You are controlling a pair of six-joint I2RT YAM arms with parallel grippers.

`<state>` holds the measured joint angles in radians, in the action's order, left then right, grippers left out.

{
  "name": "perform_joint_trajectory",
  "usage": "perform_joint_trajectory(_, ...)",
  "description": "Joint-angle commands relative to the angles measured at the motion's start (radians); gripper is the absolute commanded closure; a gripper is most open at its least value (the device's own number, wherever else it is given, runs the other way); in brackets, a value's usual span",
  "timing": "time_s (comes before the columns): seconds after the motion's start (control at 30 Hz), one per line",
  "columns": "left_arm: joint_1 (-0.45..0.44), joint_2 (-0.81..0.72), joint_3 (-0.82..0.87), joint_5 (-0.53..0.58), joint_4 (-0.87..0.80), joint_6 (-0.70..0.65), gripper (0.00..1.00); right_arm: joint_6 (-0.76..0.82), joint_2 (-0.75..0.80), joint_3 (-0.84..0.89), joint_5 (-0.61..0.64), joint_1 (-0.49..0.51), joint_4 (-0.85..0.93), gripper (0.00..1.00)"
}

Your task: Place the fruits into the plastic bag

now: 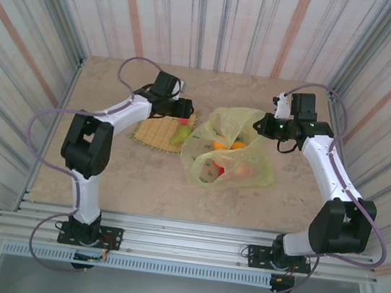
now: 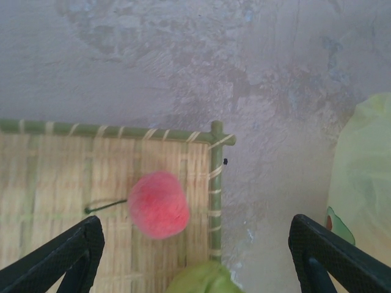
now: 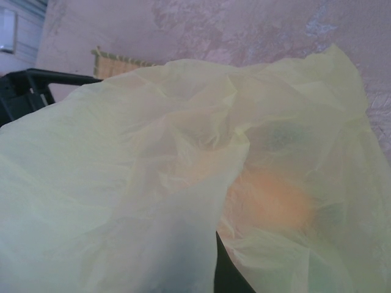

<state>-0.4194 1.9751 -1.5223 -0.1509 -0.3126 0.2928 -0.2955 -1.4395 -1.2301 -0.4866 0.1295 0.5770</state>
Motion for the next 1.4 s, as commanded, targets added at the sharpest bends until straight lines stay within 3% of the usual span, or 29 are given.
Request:
perform_joint_trajectory(0.0, -0.026, 0.062, -0.096, 0.08, -0.114, -0.081, 0.18, 0.008, 0.015, -0.003, 0.015, 0.002, 0.023, 1.0)
perform_joint_trajectory(0.47, -0.041, 0.231, -0.251, 0.165, -0.22, -0.148, 0.21, 0.012, 0.02, 0.011, 0.0, -0.001, 0.015, 1.0)
perform_joint_trajectory(1.1, -0.016, 0.301, -0.297, 0.143, -0.226, -0.152, 0.44, 0.012, 0.025, 0.014, -0.001, -0.002, 0.014, 1.0)
perform_joint_trajectory(1.37, -0.003, 0.26, -0.235, 0.15, -0.176, -0.137, 0.55, 0.011, 0.025, 0.015, -0.003, -0.002, 0.015, 1.0)
